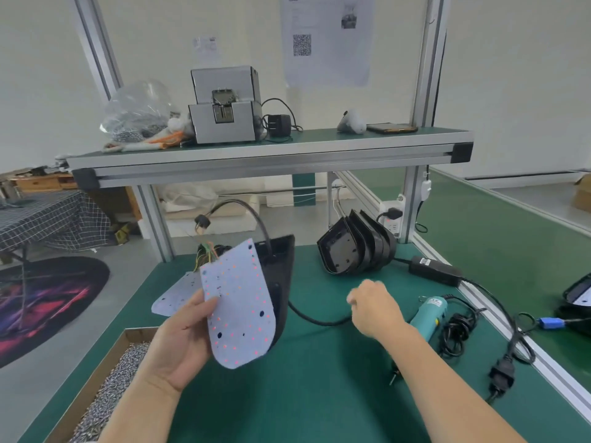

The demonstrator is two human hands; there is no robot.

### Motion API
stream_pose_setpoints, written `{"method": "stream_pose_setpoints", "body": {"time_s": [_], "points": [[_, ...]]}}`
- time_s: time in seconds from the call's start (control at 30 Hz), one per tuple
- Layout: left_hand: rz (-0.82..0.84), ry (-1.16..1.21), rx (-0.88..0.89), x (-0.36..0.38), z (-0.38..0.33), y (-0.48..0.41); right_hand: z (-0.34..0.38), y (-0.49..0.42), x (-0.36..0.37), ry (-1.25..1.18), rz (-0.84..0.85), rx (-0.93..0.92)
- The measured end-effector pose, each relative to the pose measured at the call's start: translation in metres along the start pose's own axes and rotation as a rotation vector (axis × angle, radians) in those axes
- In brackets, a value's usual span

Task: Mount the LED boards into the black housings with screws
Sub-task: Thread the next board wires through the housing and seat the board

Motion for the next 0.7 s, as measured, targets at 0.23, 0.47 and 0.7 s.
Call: {"method": "stream_pose_setpoints", "body": {"time_s": [0.23, 0.47, 0.7], "points": [[0.114, -0.33, -0.194, 0.029, 0.023, 0.004, 0.085, 0.021, -0.145, -0.863, -0.162, -0.381], [0.233, -0.493, -0.274, 0.054, 0.024, 0.002, 0.185, 0.052, -0.193, 0.074, 0.018, -0.607], [0.194, -0.404, -0.224, 0.044, 0.019, 0.006, 0.192, 0.068, -0.196, 0.315, -0.055, -0.613]]}}
Point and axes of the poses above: each hand's wrist, its own y-axis away from the middle knuckle, its own x-axis out of the palm, z = x × y, the point moved 10 cm from there along -y, towards the middle knuckle, and after that the axes turned 13 degrees about z, right-handed, at the moved point
